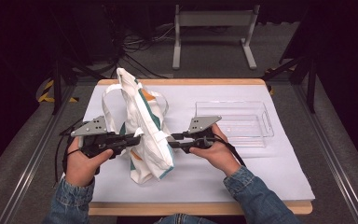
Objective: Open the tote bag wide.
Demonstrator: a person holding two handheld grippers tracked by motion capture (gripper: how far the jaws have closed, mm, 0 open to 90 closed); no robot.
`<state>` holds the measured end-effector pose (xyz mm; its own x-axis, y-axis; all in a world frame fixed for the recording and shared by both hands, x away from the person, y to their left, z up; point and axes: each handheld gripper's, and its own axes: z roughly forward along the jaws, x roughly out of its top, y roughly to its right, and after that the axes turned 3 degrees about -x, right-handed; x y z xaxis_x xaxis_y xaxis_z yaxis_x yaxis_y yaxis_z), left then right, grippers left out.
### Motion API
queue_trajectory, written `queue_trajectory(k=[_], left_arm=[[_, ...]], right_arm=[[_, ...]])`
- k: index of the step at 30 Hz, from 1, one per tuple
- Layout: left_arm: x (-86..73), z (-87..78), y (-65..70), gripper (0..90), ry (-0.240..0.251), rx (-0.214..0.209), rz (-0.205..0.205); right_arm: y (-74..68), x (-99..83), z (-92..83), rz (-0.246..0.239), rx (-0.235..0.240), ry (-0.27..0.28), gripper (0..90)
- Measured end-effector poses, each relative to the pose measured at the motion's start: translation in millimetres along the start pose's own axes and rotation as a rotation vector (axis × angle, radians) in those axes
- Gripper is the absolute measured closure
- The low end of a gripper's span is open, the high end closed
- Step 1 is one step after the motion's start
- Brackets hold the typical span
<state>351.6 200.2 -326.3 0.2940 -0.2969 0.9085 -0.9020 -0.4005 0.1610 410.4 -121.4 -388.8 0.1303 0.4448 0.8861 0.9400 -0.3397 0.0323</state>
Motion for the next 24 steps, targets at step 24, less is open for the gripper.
queue_trajectory(k=[24], left_arm=[[1.9,-32.3,-3.4,83.3,0.096,0.094,0.014]], right_arm=[[-16.6,40.6,-53.6,-0.055,-0.078,0.227,87.9]])
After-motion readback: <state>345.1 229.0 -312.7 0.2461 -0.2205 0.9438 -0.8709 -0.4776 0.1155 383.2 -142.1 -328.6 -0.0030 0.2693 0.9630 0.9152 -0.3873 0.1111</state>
